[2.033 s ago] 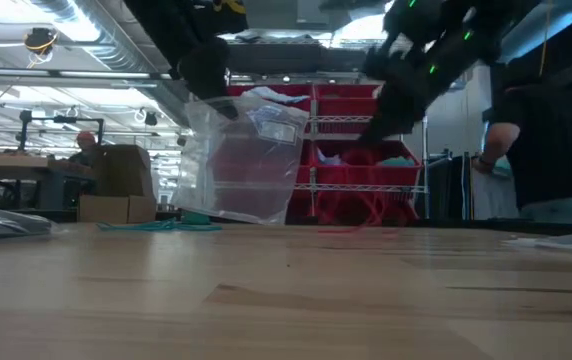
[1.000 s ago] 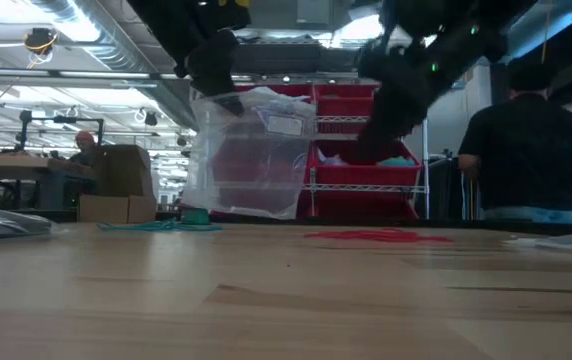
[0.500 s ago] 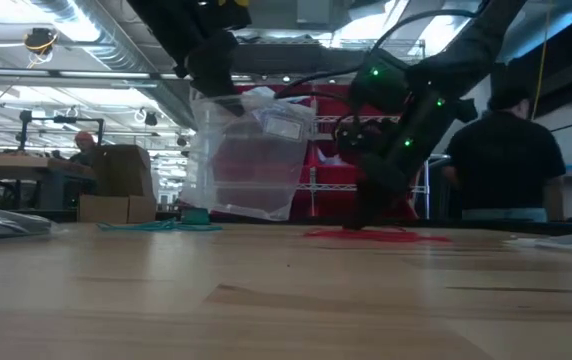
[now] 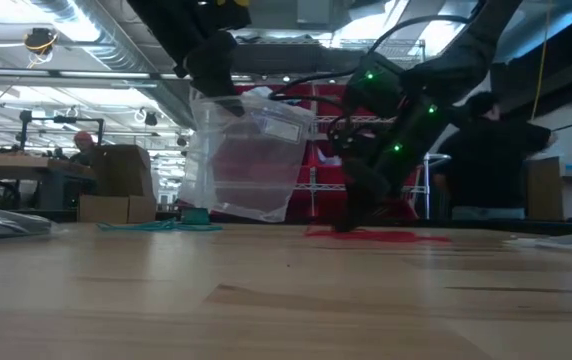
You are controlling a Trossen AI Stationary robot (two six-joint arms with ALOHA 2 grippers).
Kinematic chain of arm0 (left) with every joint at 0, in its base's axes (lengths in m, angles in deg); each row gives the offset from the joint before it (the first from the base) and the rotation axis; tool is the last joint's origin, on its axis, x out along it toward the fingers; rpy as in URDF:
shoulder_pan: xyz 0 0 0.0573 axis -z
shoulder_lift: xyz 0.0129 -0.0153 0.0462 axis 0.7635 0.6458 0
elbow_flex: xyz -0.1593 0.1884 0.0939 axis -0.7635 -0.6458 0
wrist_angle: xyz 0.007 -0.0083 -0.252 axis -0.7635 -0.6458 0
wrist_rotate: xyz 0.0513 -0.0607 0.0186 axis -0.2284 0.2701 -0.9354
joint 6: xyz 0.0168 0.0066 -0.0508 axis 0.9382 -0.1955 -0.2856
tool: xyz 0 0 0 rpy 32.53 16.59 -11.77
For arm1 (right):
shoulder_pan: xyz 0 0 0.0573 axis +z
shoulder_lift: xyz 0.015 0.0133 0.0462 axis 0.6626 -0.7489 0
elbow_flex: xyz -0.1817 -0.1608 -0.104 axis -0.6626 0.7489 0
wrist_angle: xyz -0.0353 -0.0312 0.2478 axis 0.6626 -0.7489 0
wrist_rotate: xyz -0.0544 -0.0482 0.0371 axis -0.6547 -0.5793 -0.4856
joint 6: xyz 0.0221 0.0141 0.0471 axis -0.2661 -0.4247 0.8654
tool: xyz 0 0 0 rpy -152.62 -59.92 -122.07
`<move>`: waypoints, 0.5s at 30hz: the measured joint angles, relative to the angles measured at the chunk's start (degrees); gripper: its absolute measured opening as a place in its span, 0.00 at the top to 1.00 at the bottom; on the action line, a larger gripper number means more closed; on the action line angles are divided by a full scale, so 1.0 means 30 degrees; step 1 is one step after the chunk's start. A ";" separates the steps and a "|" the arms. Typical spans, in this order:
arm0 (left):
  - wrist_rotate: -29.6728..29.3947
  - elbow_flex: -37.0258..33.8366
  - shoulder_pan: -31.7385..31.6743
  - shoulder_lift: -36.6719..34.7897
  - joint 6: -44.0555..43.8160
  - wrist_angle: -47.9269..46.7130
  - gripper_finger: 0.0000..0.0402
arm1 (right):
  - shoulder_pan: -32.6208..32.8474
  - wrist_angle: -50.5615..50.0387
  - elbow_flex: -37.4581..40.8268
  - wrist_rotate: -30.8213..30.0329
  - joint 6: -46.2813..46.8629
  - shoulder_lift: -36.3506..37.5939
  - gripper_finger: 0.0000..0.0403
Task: Sort rubber bands
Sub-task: Put the red rubber band into the transparent zip bag
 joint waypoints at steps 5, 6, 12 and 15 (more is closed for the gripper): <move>0.0000 0.0000 -0.0007 0.0000 -0.0021 0.0020 1.00 | 0.0015 0.0240 -0.0027 -0.0055 -0.0288 -0.0306 0.97; 0.0000 0.0000 -0.0006 0.0000 -0.0032 0.0024 1.00 | 0.0035 0.0295 -0.0016 -0.0188 -0.0316 -0.0313 0.98; 0.0000 0.0000 -0.0003 0.0000 -0.0069 0.0004 1.00 | 0.0044 -0.0419 0.0216 -0.0637 -0.0779 0.1225 0.99; 0.0000 0.0000 -0.0007 0.0000 -0.0074 -0.0004 1.00 | 0.0015 -0.0792 0.0193 -0.0827 -0.0823 0.2869 1.00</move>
